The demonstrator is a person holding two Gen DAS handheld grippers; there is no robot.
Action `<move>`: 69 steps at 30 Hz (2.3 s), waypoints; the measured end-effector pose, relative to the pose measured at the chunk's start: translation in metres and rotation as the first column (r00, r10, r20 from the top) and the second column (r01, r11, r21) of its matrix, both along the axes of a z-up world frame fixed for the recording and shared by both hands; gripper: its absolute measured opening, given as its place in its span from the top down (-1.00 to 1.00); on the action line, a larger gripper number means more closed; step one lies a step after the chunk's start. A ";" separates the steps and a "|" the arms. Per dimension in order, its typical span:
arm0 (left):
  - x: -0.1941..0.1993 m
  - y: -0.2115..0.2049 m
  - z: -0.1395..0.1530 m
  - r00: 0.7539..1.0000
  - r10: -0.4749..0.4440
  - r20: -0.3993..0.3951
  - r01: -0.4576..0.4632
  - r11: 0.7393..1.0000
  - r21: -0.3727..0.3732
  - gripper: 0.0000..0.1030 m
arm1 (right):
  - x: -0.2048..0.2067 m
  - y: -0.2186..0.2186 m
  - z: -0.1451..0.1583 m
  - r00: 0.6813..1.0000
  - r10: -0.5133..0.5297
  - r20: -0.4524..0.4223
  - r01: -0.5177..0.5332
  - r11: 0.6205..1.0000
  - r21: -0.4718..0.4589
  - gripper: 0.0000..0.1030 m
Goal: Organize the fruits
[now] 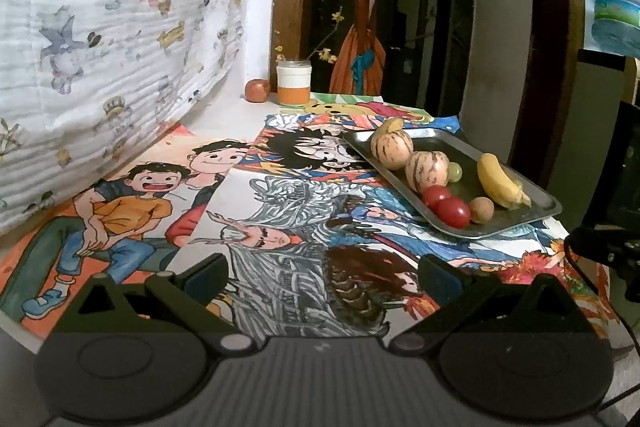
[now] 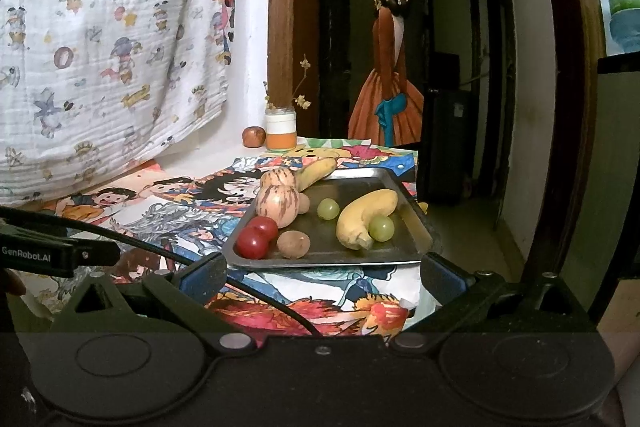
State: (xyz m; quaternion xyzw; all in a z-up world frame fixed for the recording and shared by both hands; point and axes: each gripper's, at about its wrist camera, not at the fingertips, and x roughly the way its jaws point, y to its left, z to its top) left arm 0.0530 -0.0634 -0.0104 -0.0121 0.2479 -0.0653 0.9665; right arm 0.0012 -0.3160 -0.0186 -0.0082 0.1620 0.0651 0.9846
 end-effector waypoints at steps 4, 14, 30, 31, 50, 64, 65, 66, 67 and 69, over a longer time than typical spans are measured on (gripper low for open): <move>-0.002 -0.002 0.000 1.000 -0.008 0.012 0.008 1.000 0.006 -1.00 | -0.003 0.001 -0.003 1.000 0.001 0.011 -0.001 1.000 -0.009 -0.99; -0.004 -0.001 0.000 0.999 -0.015 0.043 0.015 1.000 -0.005 -1.00 | -0.005 0.001 -0.005 0.999 0.004 0.043 -0.004 1.000 0.003 -0.99; -0.013 0.001 0.003 0.993 -0.046 0.104 0.050 0.998 -0.030 -1.00 | -0.009 0.000 -0.007 0.997 -0.021 0.072 0.022 1.000 -0.007 -0.99; -0.014 0.000 0.003 0.993 -0.049 0.107 0.052 0.998 -0.028 -1.00 | -0.009 0.000 -0.007 0.997 -0.020 0.071 0.021 1.000 -0.007 -0.99; -0.014 0.001 0.002 0.994 -0.047 0.102 0.050 0.998 -0.027 -1.00 | -0.009 0.000 -0.011 0.997 -0.020 0.068 0.021 1.000 -0.012 -0.99; -0.014 0.000 0.002 0.994 -0.046 0.102 0.049 0.998 -0.027 -1.00 | -0.009 0.001 -0.011 0.998 -0.019 0.066 0.020 1.000 -0.014 -0.99; -0.014 0.000 0.002 0.994 -0.046 0.102 0.049 0.998 -0.026 -1.00 | -0.009 0.001 -0.011 0.998 -0.019 0.066 0.020 1.000 -0.014 -0.99; -0.015 0.000 0.002 0.994 -0.047 0.102 0.050 0.998 -0.027 -1.00 | -0.009 0.001 -0.011 0.998 -0.019 0.066 0.020 1.000 -0.015 -0.99; -0.015 0.000 0.002 0.994 -0.047 0.102 0.050 0.998 -0.026 -1.00 | -0.009 0.001 -0.011 0.998 -0.019 0.066 0.020 1.000 -0.015 -0.99; -0.015 0.000 0.002 0.994 -0.047 0.102 0.050 0.998 -0.027 -1.00 | -0.009 0.002 -0.011 0.998 -0.019 0.067 0.020 1.000 -0.015 -0.99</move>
